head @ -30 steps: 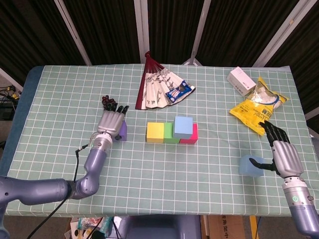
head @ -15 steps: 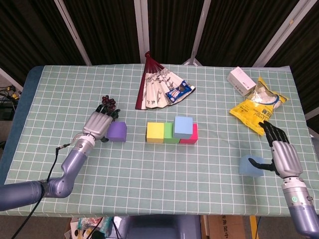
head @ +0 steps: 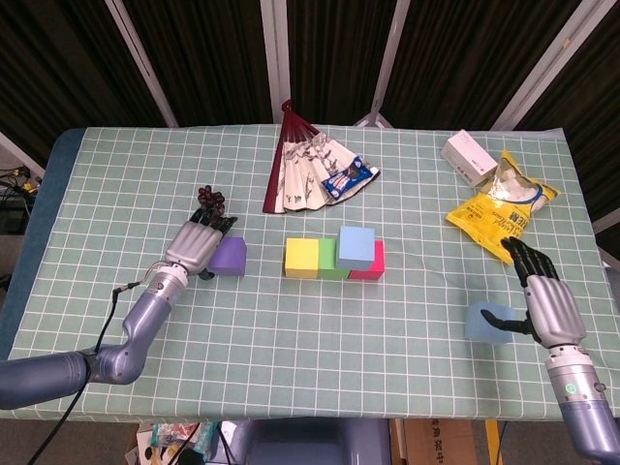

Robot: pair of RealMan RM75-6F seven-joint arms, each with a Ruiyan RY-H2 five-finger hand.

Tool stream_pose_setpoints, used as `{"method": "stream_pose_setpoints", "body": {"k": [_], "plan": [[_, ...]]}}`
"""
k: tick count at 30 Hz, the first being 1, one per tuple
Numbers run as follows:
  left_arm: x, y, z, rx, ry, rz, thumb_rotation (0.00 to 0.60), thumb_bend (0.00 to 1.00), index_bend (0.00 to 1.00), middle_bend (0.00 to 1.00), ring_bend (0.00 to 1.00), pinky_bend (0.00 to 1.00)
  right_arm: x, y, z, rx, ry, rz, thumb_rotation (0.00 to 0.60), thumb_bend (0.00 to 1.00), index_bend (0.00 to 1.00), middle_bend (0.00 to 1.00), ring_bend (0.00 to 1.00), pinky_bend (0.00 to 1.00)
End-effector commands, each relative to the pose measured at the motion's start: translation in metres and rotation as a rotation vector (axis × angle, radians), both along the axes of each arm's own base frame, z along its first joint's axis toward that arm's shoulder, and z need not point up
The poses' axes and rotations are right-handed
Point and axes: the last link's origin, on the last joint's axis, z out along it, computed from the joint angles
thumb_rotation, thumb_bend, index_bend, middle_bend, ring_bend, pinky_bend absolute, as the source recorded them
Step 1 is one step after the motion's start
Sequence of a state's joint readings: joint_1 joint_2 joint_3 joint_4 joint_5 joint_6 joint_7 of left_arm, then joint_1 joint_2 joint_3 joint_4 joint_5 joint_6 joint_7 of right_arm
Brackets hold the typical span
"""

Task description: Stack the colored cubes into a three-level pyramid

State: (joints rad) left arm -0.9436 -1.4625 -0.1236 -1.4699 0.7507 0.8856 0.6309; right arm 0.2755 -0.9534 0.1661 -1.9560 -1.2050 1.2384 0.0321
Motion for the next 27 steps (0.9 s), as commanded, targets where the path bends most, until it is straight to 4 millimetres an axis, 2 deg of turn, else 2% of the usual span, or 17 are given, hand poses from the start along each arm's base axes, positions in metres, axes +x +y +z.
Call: {"method": "stream_pose_setpoints", "body": {"k": [1,7,14,19,23,27], "plan": [[0.001,-0.001,-0.002,-0.003,-0.008,-0.004,0.6,0.23,0.0,0.3,0.0,0.0,0.0,0.0,-0.001,0.003,0.001,0.001,0.6,0.2,0.0,0.0,0.0,0.0],[0.0,-0.002,-0.002,0.003,-0.015,-0.007,0.6,0.33,0.0,0.36,0.01,0.0,0.0,0.0,-0.001,0.001,-0.001,0.002,0.6,0.2,0.0,0.0,0.0,0.0],[0.005,-0.004,0.007,0.022,-0.046,-0.014,0.6,0.34,0.0,0.35,0.01,0.0,0.002,0.001,-0.001,0.004,-0.005,0.006,0.6,0.21,0.0,0.0,0.0,0.0],[0.028,-0.006,0.025,0.04,-0.08,-0.057,0.6,0.34,0.0,0.34,0.01,0.0,0.002,0.002,-0.002,0.013,-0.006,0.006,0.6,0.21,0.0,0.0,0.0,0.0],[0.058,-0.006,0.043,0.056,-0.102,-0.105,0.6,0.34,0.0,0.35,0.01,0.0,0.004,0.002,-0.003,0.015,-0.008,0.014,0.6,0.2,0.0,0.0,0.0,0.0],[0.083,-0.004,0.054,0.061,-0.124,-0.119,0.6,0.34,0.0,0.35,0.01,0.0,0.006,0.003,-0.002,0.013,-0.013,0.019,0.6,0.2,0.0,0.0,0.0,0.0]]}}
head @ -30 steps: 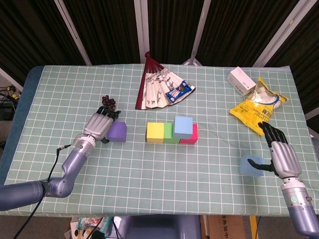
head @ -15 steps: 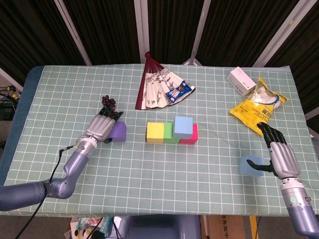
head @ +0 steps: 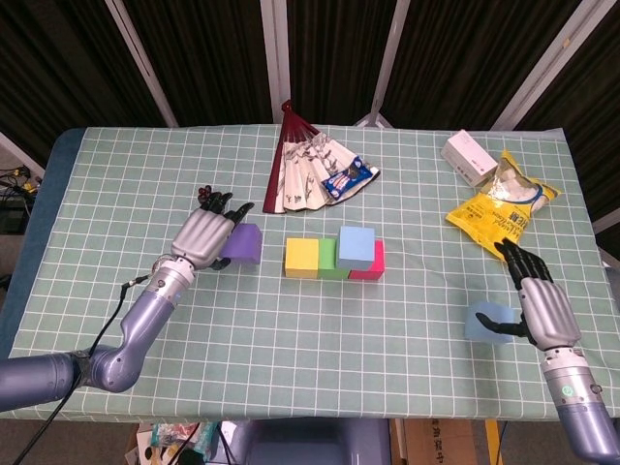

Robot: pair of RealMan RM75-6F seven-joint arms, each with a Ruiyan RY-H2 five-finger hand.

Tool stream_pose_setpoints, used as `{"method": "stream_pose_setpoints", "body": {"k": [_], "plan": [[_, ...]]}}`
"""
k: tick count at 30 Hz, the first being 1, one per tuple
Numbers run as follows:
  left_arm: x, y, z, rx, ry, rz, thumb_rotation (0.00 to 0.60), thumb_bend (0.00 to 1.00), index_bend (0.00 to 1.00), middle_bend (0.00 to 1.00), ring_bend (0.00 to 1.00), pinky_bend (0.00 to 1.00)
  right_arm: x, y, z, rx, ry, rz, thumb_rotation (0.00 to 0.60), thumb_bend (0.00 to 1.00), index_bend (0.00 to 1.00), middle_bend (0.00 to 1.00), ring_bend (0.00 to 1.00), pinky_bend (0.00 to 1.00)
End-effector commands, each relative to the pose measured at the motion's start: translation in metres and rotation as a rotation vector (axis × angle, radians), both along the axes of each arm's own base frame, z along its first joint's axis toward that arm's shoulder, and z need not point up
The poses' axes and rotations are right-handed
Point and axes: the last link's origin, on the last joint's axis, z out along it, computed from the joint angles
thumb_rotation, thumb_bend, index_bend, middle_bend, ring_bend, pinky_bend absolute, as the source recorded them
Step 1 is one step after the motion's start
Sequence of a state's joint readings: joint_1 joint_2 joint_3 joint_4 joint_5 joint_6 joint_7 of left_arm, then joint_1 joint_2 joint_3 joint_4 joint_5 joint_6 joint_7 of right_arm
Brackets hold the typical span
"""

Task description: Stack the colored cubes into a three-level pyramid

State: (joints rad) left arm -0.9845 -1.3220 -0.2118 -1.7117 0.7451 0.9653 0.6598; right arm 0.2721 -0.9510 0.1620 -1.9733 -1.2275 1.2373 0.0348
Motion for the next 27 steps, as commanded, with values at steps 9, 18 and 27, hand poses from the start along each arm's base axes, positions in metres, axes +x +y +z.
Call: {"method": "stream_pose_setpoints", "body": {"k": [9,18,27], "plan": [[0.067,0.006,-0.003,-0.039,-0.013,0.036,0.6,0.34,0.0,0.36,0.01,0.0,0.004,0.001,0.002,-0.004,-0.017,0.009,0.6,0.21,0.0,0.0,0.0,0.0],[0.104,0.01,-0.023,-0.048,0.034,0.07,0.6,0.34,0.0,0.36,0.01,0.0,0.006,0.002,0.007,-0.011,-0.045,0.012,0.6,0.2,0.0,0.0,0.0,0.0],[0.133,0.011,-0.034,-0.047,0.129,0.051,0.6,0.34,0.0,0.36,0.01,0.0,0.006,0.002,0.009,-0.008,-0.063,0.01,0.6,0.2,0.0,0.0,0.0,0.0]]}}
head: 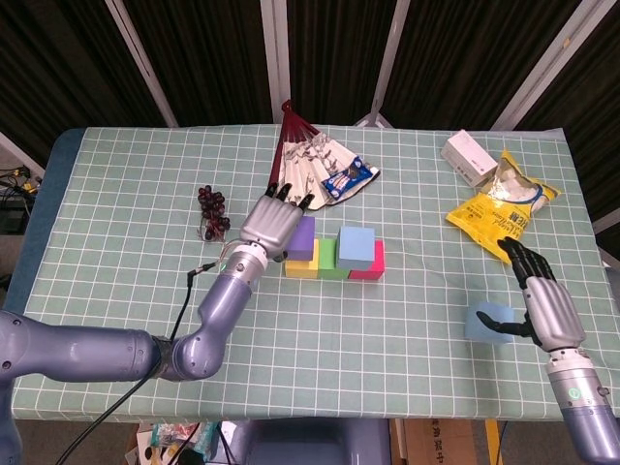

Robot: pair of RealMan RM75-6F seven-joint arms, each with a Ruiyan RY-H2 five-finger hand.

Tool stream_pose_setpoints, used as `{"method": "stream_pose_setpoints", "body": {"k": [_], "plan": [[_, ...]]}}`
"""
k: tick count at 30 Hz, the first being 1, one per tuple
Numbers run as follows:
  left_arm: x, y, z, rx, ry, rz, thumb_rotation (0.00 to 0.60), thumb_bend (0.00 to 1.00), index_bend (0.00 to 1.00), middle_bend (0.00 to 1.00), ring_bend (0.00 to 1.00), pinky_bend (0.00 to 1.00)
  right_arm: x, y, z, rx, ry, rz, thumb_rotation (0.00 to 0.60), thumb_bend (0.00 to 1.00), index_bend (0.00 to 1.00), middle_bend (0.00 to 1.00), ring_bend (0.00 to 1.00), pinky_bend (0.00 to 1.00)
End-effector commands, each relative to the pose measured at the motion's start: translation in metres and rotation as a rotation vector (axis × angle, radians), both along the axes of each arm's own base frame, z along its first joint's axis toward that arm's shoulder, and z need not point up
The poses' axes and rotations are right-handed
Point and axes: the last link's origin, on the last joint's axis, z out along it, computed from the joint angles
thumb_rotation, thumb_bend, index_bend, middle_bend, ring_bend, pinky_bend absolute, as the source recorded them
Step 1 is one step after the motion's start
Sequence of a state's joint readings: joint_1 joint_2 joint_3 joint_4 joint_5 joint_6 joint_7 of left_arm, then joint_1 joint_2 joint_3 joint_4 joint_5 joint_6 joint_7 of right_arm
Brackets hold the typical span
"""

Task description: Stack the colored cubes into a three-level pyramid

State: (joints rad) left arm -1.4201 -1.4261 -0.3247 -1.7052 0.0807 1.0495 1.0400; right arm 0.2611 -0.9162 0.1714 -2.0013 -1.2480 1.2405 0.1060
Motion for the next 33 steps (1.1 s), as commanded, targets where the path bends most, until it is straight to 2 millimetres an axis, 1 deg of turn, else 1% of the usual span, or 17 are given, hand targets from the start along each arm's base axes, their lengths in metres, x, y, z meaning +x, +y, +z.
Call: {"method": "stream_pose_setpoints", "body": {"k": [1,8,33], "plan": [[0.006,0.0,-0.007,0.001,0.03,0.0,0.6,0.34,0.0,0.36,0.01,0.0,0.0,0.0,0.001,0.0,-0.004,0.0,0.6,0.2,0.0,0.0,0.0,0.0],[0.007,0.0,-0.017,0.0,0.056,0.023,0.6,0.34,0.0,0.36,0.01,0.0,0.0,-0.001,0.002,-0.005,-0.013,-0.001,0.6,0.2,0.0,0.0,0.0,0.0],[0.021,-0.001,-0.032,-0.001,0.046,0.005,0.6,0.34,0.0,0.36,0.01,0.0,0.001,0.0,0.001,0.006,-0.025,-0.001,0.6,0.21,0.0,0.0,0.0,0.0]]}}
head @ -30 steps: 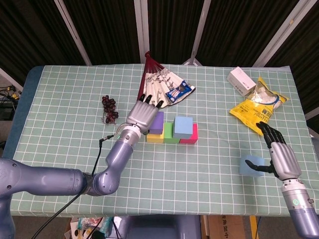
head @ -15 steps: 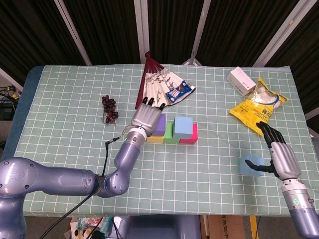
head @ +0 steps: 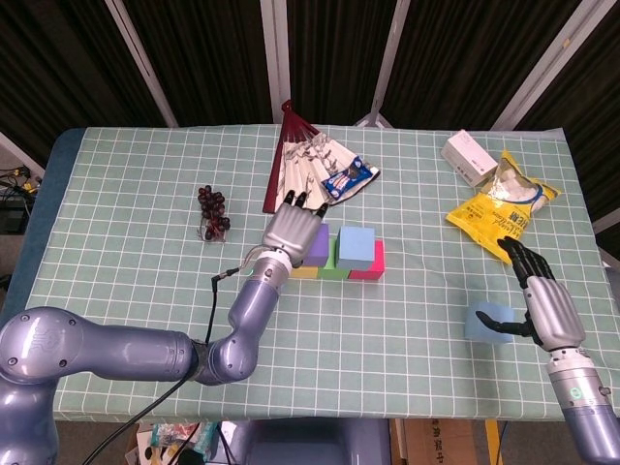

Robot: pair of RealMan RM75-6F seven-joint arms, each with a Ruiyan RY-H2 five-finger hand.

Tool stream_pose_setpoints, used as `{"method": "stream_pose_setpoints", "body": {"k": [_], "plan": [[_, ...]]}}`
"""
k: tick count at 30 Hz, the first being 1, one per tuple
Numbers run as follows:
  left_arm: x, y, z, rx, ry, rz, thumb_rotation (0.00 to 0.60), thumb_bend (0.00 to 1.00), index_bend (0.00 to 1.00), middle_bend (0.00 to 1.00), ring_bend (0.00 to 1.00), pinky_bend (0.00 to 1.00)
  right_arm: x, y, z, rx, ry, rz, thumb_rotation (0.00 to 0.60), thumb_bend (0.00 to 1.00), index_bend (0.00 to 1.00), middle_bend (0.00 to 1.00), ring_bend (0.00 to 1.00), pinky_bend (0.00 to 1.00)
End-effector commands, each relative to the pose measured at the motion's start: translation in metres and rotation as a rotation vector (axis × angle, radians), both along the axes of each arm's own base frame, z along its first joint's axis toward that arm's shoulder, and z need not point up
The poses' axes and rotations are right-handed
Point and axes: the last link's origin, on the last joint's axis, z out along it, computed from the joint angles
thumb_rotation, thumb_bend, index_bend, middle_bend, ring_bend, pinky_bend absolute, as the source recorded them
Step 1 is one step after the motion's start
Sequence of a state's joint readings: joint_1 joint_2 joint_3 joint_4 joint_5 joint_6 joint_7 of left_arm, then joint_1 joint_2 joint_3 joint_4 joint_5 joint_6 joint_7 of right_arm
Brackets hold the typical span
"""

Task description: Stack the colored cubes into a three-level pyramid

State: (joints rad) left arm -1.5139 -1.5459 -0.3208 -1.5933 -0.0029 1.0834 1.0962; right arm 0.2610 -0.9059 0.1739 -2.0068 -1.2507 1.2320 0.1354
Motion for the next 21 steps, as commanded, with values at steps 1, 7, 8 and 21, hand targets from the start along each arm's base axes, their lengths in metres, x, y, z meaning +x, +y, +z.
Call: {"method": "stream_pose_setpoints", "body": {"k": [1,7,8,21], "plan": [[0.0014,0.0002,-0.0008,0.0,-0.002,-0.004,0.6,0.34,0.0,0.36,0.01,0.0,-0.0001,-0.0001,0.0,0.001,-0.001,-0.001,0.6,0.21,0.0,0.0,0.0,0.0],[0.0021,0.0,-0.0029,-0.002,0.0,-0.006,0.6,0.34,0.0,0.36,0.01,0.0,-0.0003,-0.0001,-0.0005,0.005,-0.004,-0.002,0.6,0.2,0.0,0.0,0.0,0.0],[0.0019,-0.0002,-0.0033,-0.003,0.001,-0.005,0.6,0.34,0.0,0.36,0.01,0.0,-0.0003,-0.0001,-0.0005,0.005,-0.002,-0.002,0.6,0.2,0.0,0.0,0.0,0.0],[0.0024,0.0002,-0.0062,-0.002,0.01,-0.014,0.6,0.34,0.0,0.36,0.01,0.0,-0.0004,0.0002,-0.001,0.009,-0.006,-0.003,0.6,0.2,0.0,0.0,0.0,0.0]]}}
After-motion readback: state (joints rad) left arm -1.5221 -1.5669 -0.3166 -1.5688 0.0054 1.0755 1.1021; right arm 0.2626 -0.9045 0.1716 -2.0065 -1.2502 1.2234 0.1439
